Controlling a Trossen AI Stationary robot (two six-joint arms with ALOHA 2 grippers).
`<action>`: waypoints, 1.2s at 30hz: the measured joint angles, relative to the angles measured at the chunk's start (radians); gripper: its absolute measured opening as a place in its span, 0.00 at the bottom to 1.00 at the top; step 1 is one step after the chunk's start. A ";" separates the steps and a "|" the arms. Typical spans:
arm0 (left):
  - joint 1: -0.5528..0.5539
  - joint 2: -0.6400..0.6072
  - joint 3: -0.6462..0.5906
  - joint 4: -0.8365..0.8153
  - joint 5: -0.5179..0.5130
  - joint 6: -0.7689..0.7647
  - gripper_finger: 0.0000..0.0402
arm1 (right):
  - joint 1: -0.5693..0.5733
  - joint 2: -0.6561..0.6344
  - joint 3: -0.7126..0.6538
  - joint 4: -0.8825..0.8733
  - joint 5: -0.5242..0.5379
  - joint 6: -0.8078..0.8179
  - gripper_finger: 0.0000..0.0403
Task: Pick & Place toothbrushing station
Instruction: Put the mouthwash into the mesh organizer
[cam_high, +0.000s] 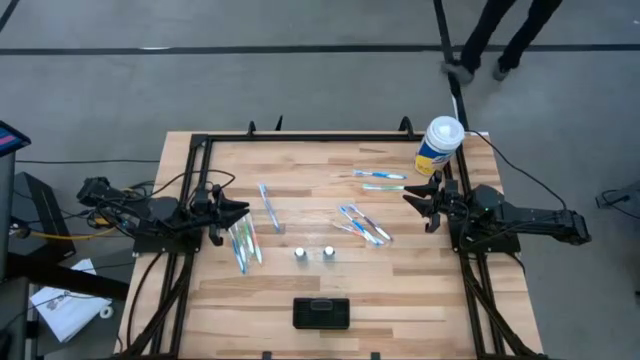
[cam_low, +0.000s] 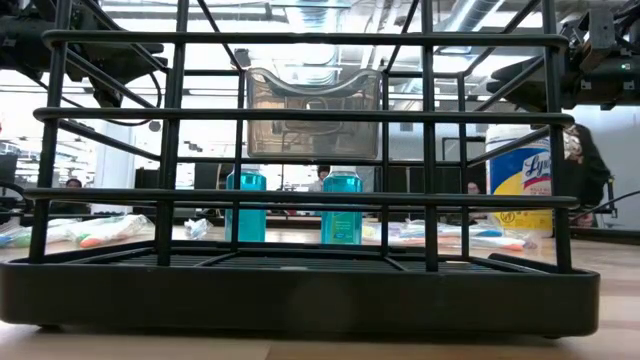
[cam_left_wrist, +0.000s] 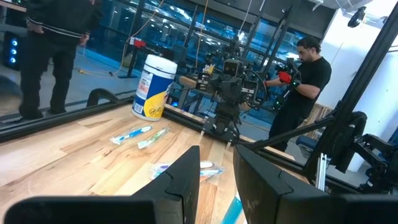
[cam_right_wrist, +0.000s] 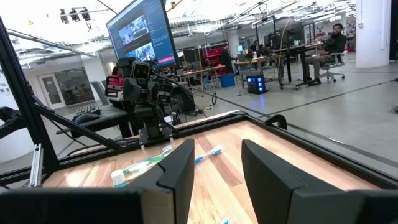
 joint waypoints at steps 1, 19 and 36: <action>0.000 0.000 0.000 0.001 0.000 0.000 0.23 | 0.000 0.000 0.000 0.000 0.000 0.000 0.31; 0.010 0.022 0.000 0.104 0.023 -0.025 0.23 | 0.000 0.000 0.000 0.000 0.000 0.000 0.31; 0.009 0.166 0.000 0.375 0.000 -0.225 0.23 | 0.000 0.000 0.000 0.000 0.000 0.000 0.31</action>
